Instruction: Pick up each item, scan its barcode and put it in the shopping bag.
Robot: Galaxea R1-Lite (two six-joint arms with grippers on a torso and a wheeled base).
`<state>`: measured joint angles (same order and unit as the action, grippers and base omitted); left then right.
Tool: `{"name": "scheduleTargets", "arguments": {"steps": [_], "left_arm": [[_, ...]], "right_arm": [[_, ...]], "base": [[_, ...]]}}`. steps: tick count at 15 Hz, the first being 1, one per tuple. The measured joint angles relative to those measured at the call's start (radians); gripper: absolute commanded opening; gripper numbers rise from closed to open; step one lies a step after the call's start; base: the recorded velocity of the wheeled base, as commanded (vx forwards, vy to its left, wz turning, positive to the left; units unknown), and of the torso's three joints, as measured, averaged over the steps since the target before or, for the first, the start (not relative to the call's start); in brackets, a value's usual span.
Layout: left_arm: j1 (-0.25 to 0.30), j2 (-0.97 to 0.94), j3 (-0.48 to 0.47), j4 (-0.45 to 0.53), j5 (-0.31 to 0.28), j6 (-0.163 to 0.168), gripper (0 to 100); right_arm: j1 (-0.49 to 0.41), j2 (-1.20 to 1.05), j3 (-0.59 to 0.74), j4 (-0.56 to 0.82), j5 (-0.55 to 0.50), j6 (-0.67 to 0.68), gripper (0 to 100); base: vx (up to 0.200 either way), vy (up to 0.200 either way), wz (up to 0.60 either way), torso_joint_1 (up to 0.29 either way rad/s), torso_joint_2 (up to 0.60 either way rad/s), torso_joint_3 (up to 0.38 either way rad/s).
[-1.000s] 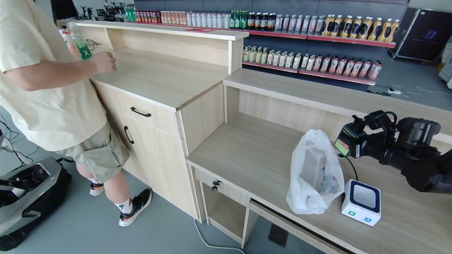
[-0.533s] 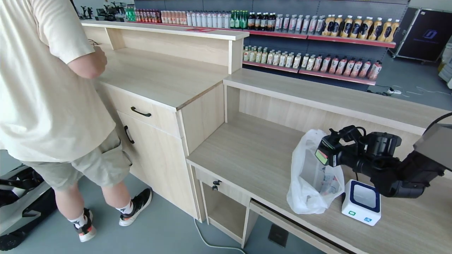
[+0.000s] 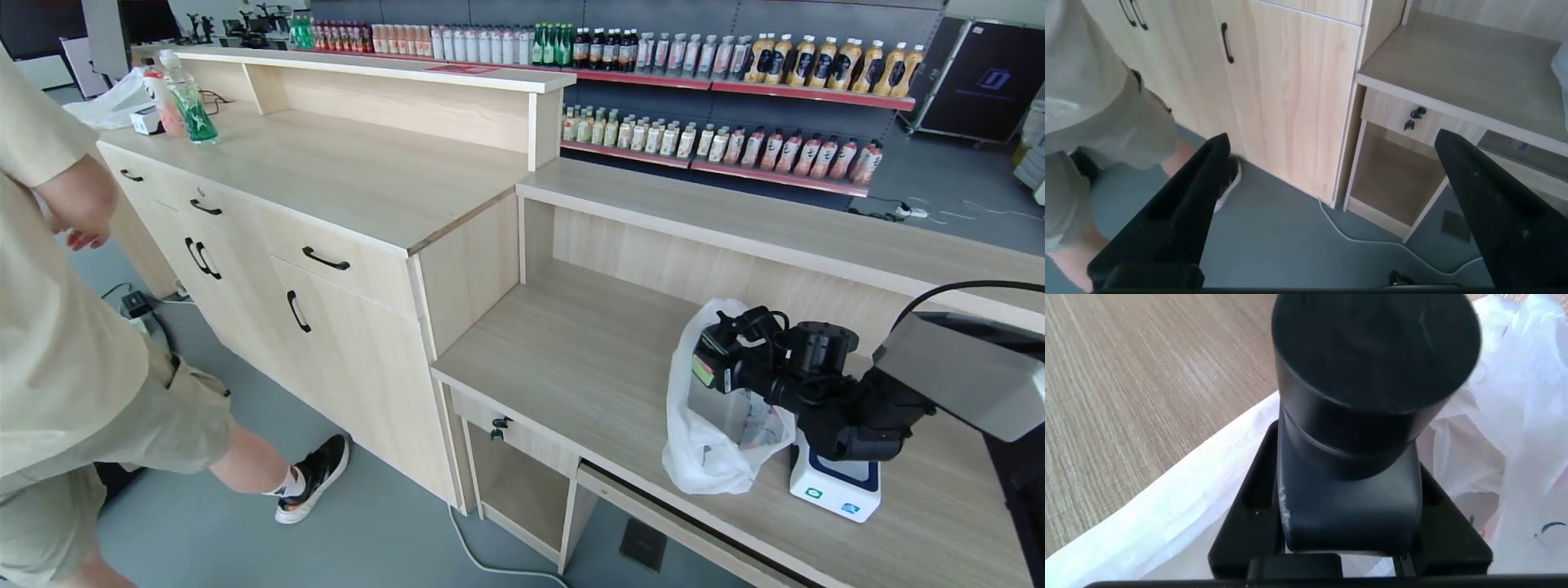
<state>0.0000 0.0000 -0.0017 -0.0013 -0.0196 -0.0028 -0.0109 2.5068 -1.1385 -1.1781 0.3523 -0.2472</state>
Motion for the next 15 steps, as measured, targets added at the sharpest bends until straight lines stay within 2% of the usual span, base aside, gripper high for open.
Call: {"name": "scheduleTargets", "arguments": {"steps": [5, 10, 11, 15], "left_arm": [[0.000, 0.000, 0.000, 0.000, 0.000, 0.000, 100], [0.000, 0.000, 0.000, 0.000, 0.000, 0.000, 100], [0.000, 0.000, 0.000, 0.000, 0.000, 0.000, 100], [0.000, 0.000, 0.000, 0.000, 0.000, 0.000, 100]], "right_arm": [[0.007, 0.064, -0.093, 0.053, -0.003, -0.005, 0], [-0.020, 0.087, -0.104, 0.061, -0.008, -0.051, 0], [-0.029, 0.091, -0.105, 0.076, -0.008, -0.064, 100], [-0.039, 0.098, -0.088, 0.075, -0.006, -0.063, 100]], "base": [[0.000, 0.000, 0.00, 0.000, 0.00, 0.000], [0.000, 0.000, 0.00, 0.000, 0.00, 0.000], [0.000, 0.000, 0.00, 0.000, 0.00, 0.000], [0.000, 0.000, 0.00, 0.000, 0.00, 0.000]]}}
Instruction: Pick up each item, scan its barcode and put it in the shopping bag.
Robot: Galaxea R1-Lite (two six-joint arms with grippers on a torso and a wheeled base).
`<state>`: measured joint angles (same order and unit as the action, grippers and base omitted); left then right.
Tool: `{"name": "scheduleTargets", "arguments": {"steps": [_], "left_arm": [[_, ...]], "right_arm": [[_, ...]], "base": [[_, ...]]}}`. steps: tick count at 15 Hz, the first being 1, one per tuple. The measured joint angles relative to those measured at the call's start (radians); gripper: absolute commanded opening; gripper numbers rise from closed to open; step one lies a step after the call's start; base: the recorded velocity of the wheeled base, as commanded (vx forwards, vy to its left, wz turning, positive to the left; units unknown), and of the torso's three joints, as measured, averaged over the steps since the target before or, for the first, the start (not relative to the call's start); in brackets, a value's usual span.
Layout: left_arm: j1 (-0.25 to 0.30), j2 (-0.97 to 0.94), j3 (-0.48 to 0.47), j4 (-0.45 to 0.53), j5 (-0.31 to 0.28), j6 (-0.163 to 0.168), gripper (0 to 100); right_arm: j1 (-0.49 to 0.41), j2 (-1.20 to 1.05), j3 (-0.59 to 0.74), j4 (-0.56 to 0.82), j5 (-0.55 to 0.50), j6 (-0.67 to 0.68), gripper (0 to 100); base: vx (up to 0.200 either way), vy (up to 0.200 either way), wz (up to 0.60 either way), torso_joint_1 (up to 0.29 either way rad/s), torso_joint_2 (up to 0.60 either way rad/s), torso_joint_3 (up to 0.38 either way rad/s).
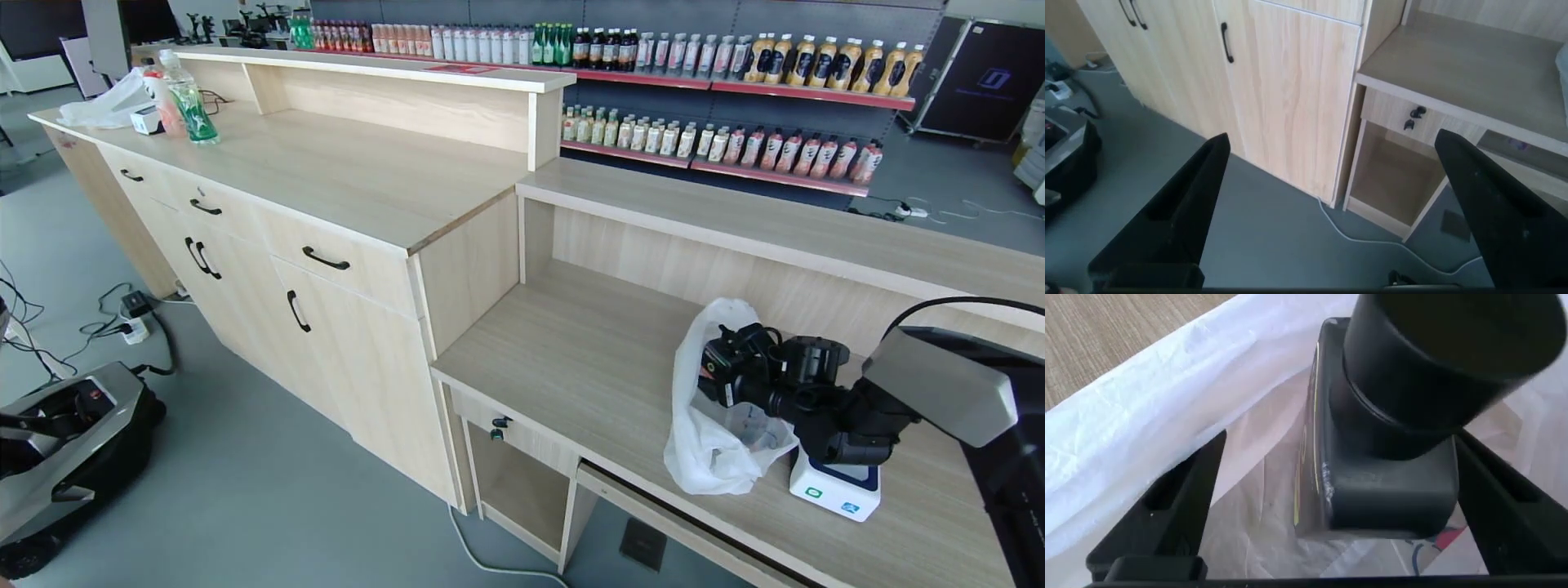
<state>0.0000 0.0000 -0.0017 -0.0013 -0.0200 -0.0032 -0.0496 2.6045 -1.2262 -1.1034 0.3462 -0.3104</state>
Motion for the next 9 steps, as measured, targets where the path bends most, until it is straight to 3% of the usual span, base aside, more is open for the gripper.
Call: {"name": "scheduleTargets", "arguments": {"steps": [4, 9], "left_arm": [[0.000, 0.000, 0.000, 0.000, 0.000, 0.000, 100], [0.000, 0.000, 0.000, 0.000, 0.000, 0.000, 100]], "right_arm": [[0.001, -0.074, 0.013, 0.022, 0.000, 0.002, 100], [-0.033, -0.417, 0.131, 0.210, -0.011, -0.077, 100]], "base": [[0.000, 0.000, 0.00, 0.000, 0.00, 0.000], [0.000, 0.000, 0.00, 0.000, 0.00, 0.000]]}}
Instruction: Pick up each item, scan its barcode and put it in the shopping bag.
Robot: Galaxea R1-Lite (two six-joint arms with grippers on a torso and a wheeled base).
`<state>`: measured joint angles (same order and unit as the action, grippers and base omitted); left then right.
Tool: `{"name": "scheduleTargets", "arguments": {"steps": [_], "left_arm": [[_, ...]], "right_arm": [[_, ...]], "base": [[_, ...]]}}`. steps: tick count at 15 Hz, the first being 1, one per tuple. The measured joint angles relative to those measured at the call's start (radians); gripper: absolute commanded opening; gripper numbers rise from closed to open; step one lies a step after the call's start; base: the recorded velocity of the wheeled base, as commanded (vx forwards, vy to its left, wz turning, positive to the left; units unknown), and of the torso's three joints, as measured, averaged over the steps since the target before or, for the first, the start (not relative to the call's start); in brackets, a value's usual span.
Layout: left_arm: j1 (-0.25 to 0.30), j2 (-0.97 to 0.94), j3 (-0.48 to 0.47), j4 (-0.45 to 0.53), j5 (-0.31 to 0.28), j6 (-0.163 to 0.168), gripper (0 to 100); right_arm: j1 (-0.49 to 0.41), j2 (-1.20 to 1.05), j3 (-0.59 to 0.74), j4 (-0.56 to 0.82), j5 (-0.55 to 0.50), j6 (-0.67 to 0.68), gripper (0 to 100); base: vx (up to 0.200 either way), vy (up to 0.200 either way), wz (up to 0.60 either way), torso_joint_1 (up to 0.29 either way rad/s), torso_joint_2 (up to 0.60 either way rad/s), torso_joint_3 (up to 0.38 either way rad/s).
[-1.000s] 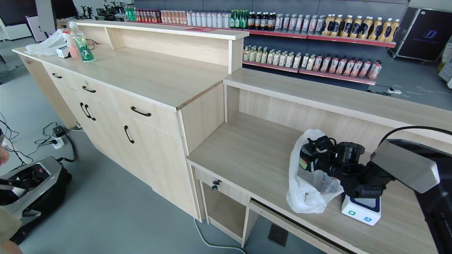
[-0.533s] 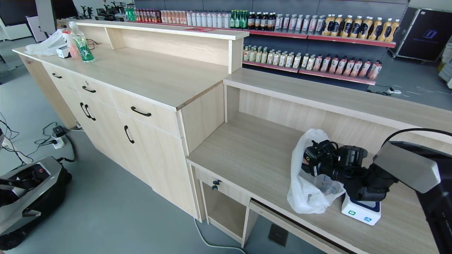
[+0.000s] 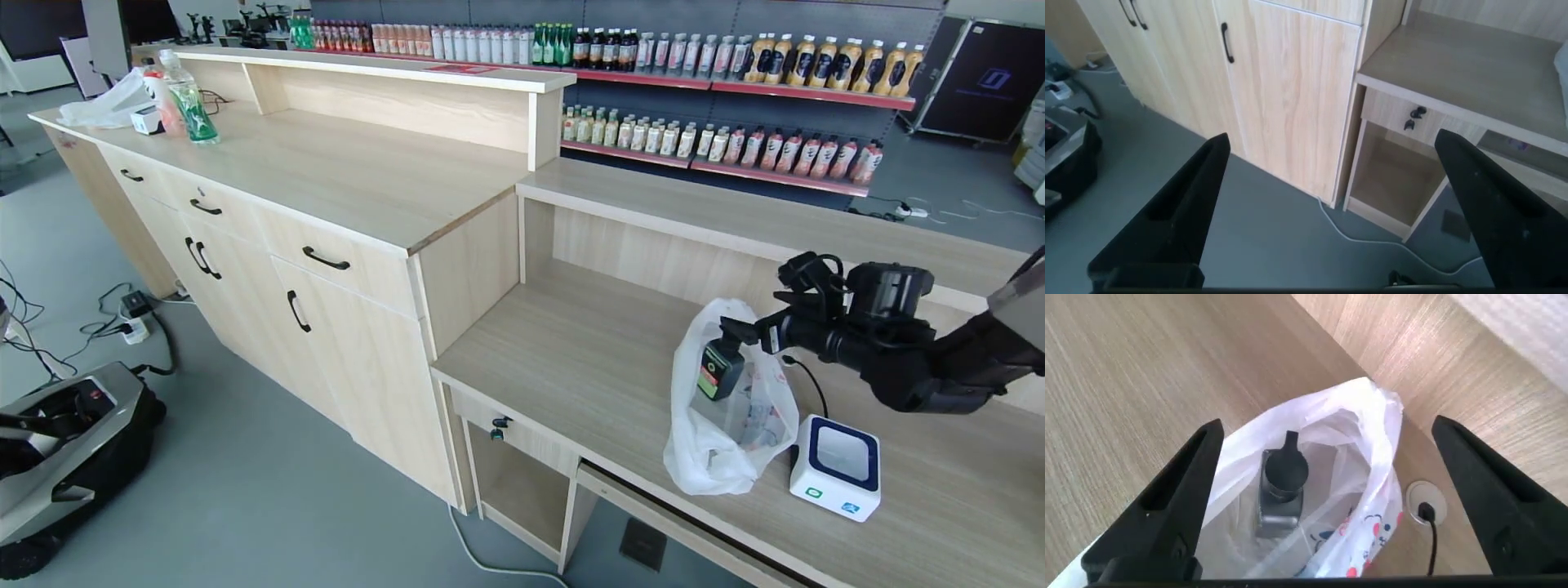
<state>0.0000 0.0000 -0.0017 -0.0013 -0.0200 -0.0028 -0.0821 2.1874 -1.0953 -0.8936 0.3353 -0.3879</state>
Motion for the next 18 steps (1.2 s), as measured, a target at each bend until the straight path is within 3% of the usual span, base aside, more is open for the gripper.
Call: {"name": "scheduleTargets", "arguments": {"steps": [3, 6, 7, 9, 11, 15, 18], "left_arm": [[0.000, 0.000, 0.000, 0.000, 0.000, 0.000, 100], [-0.001, 0.000, 0.000, 0.000, 0.000, 0.000, 100], [0.000, 0.000, 0.000, 0.000, 0.000, 0.000, 100], [-0.001, 0.000, 0.000, 0.000, 0.000, 0.000, 100], [0.000, 0.000, 0.000, 0.000, 0.000, 0.000, 100], [0.000, 0.000, 0.000, 0.000, 0.000, 0.000, 100], [0.000, 0.000, 0.000, 0.000, 0.000, 0.000, 100]], "right_arm": [[-0.084, -0.279, 0.154, 0.138, 0.000, -0.055, 100], [-0.227, -0.534, 0.224, 0.382, -0.044, -0.040, 100], [-0.257, -0.586, 0.211, 0.435, -0.125, 0.006, 100], [-0.290, -0.626, 0.110, 0.621, -0.421, 0.208, 100], [-0.322, -0.593, -0.003, 0.834, -0.573, 0.429, 100], [-0.366, -0.430, -0.069, 0.843, -0.594, 0.711, 100], [-0.383, -0.311, -0.103, 0.834, -0.572, 0.760, 100]], "base": [[0.000, 0.000, -0.60, 0.002, 0.01, 0.004], [0.000, 0.000, -0.60, 0.002, 0.00, 0.005], [0.000, 0.000, -0.60, -0.002, 0.00, 0.007], [0.000, 0.000, -0.30, -0.001, 0.00, 0.001], [0.000, 0.000, 0.00, 0.000, 0.00, 0.000], [0.000, 0.000, 0.00, 0.000, 0.00, 0.000], [0.000, 0.000, 0.00, 0.000, 0.00, 0.000]]}}
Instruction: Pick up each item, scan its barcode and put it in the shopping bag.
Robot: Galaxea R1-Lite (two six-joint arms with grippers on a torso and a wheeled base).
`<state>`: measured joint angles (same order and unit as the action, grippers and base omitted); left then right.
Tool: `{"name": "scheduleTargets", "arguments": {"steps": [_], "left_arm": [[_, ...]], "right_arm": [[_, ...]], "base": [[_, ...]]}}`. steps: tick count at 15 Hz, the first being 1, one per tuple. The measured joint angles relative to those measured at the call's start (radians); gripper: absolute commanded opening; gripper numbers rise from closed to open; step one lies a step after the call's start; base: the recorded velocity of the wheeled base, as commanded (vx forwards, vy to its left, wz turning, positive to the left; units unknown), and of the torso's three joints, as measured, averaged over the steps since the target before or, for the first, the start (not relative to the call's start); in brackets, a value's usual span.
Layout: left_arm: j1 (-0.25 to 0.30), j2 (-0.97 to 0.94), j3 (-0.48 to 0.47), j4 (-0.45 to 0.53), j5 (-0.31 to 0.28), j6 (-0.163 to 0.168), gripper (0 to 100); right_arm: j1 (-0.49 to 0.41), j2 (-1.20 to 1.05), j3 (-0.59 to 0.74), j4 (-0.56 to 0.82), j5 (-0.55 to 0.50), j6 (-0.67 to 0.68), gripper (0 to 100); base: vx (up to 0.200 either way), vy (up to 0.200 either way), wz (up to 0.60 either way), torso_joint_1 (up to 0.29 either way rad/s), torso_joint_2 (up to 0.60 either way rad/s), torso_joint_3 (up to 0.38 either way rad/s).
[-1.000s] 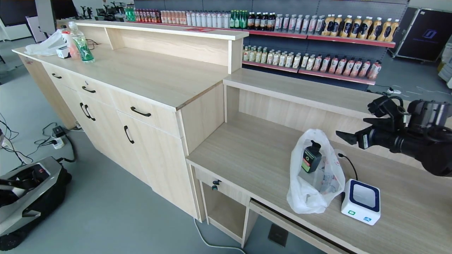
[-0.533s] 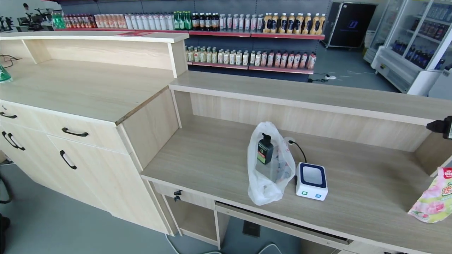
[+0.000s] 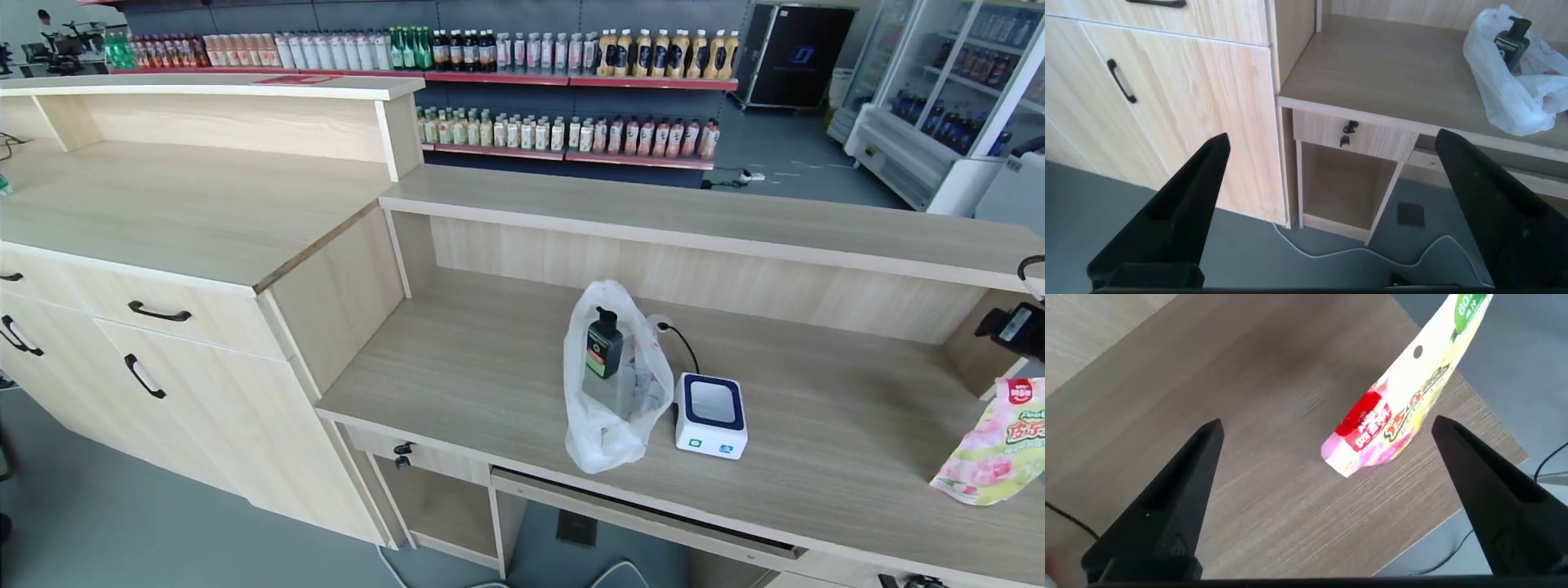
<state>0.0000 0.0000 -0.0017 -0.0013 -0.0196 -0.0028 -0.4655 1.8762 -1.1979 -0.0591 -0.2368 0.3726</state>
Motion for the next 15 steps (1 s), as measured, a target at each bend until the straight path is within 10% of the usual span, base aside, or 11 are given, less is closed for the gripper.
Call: {"name": "scheduleTargets", "arguments": {"steps": [15], "left_arm": [[0.000, 0.000, 0.000, 0.000, 0.000, 0.000, 100]], "right_arm": [[-0.095, 0.305, -0.090, -0.062, 0.030, 0.055, 100]], "base": [[0.000, 0.000, 0.00, 0.000, 0.00, 0.000]]}}
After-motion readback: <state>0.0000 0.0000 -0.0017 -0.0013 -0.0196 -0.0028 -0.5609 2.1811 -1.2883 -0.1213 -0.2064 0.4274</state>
